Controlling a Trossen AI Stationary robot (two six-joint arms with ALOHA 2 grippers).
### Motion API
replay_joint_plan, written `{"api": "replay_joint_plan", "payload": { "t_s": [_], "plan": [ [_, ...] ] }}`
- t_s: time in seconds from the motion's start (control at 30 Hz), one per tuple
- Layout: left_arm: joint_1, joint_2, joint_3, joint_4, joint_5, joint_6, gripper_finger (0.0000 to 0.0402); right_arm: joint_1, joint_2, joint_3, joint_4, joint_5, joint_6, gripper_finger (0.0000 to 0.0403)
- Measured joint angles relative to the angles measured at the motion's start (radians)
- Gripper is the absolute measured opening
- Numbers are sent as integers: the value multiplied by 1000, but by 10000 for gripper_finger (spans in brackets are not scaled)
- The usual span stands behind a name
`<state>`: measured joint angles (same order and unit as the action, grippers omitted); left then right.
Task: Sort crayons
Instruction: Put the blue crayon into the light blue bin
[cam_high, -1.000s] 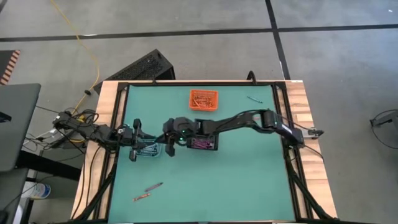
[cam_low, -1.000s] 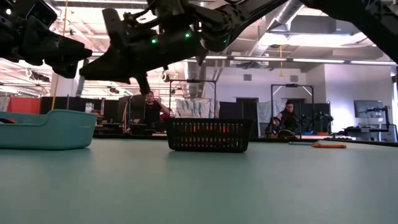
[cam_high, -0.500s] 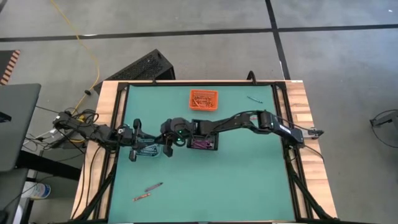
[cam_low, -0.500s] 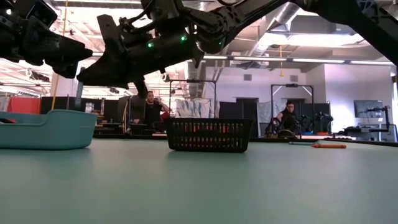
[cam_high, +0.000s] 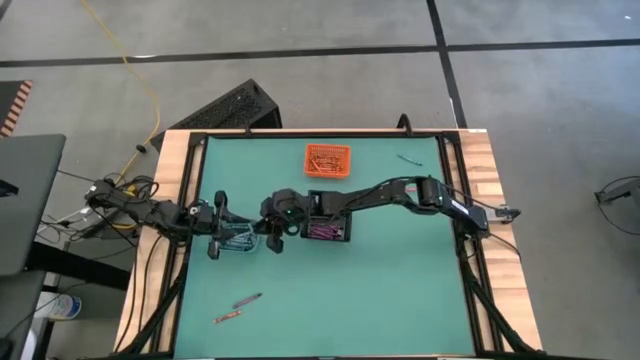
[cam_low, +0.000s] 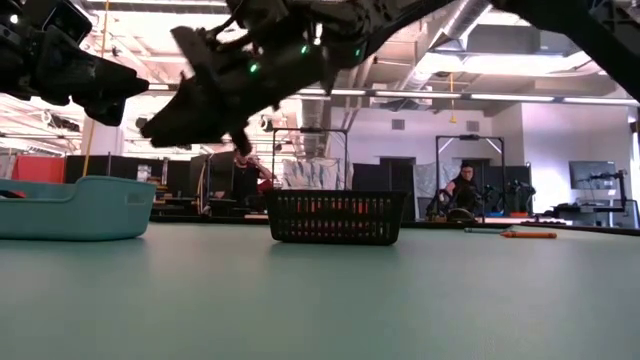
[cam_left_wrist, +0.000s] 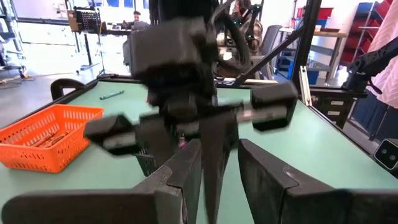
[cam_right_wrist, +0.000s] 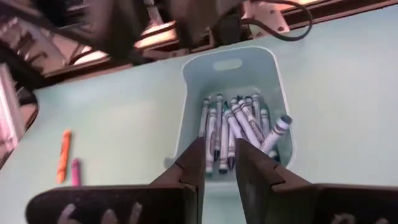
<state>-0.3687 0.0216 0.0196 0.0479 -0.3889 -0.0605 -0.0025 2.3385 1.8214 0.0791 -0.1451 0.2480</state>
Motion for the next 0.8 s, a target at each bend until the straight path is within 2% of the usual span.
{"api": "replay_joint_plan", "payload": {
  "t_s": [0.3,0.5,0.63,0.8],
  "plan": [
    [0,0,0,0,0,0,95,29,-140,0,-351,-7,-99,86],
    [0,0,0,0,0,0,95,71,-235,-26,-542,93,-154,86],
    [0,0,0,0,0,0,95,97,-333,-150,-568,140,-152,86],
    [0,0,0,0,0,0,95,132,-527,-431,-416,202,-67,86]
  ]
}}
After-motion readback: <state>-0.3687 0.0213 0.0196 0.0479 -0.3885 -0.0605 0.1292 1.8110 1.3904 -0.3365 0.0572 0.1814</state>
